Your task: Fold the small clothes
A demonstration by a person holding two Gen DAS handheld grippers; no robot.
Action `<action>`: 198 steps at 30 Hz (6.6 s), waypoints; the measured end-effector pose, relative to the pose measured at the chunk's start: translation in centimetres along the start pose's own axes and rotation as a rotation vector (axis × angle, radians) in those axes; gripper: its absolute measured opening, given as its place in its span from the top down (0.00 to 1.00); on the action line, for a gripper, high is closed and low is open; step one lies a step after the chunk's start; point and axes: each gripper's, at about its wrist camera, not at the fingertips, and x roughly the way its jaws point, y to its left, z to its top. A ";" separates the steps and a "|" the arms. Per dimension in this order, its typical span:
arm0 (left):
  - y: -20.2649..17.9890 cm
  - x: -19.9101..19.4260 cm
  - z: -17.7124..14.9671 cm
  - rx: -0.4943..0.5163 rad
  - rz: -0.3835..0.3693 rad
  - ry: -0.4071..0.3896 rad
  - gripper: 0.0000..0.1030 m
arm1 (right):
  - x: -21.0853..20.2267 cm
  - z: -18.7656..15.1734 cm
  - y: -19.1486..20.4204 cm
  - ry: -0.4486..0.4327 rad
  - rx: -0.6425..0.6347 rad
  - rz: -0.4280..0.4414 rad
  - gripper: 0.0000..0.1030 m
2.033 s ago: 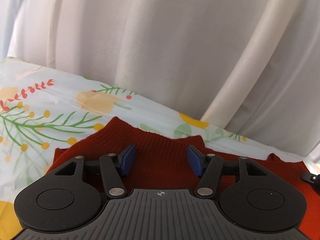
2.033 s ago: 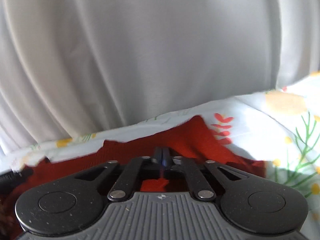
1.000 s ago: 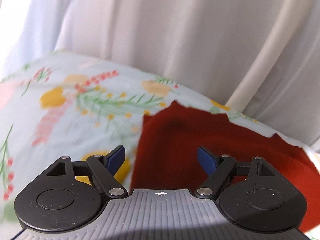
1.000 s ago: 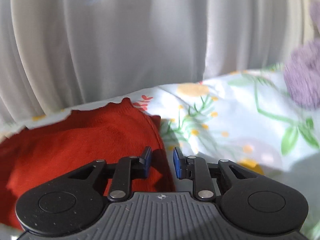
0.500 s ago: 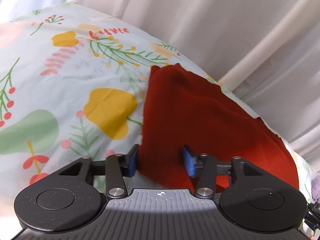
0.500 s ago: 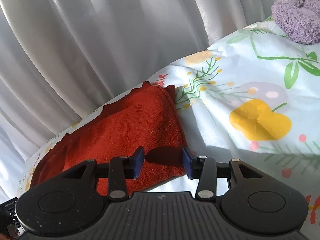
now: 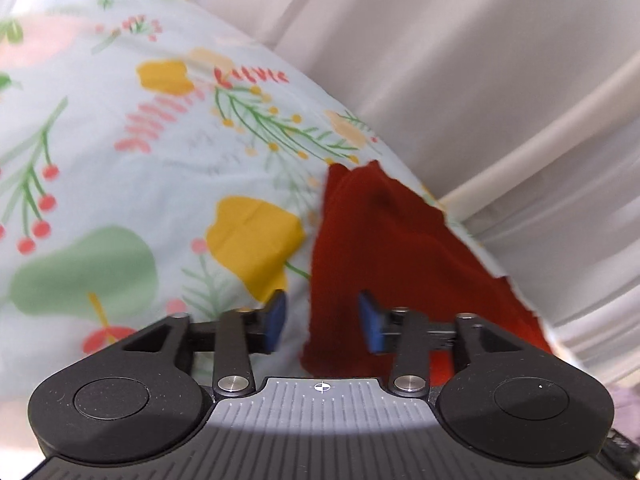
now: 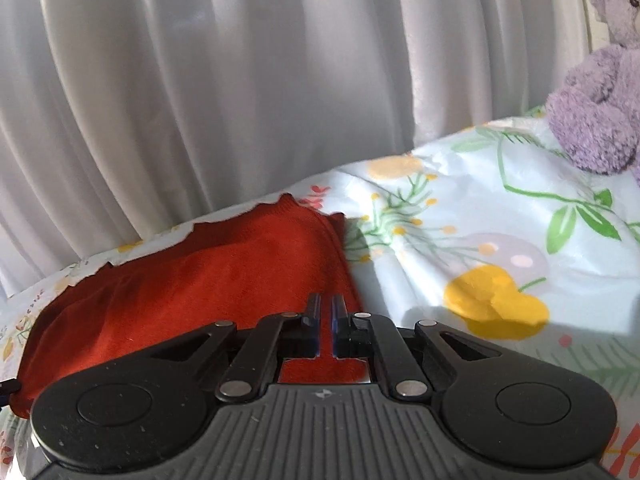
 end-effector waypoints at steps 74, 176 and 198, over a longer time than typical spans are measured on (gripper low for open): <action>-11.4 2.9 -3.4 0.113 -0.052 0.011 0.46 | 3.9 -1.3 13.4 0.138 -0.084 0.492 0.95; -17.2 3.5 -8.6 0.353 -0.071 0.103 0.20 | 5.3 -0.6 1.8 0.333 0.189 0.440 0.69; -18.1 6.6 -8.5 0.296 -0.099 0.171 0.21 | 5.7 0.7 7.7 0.201 -0.253 0.350 0.94</action>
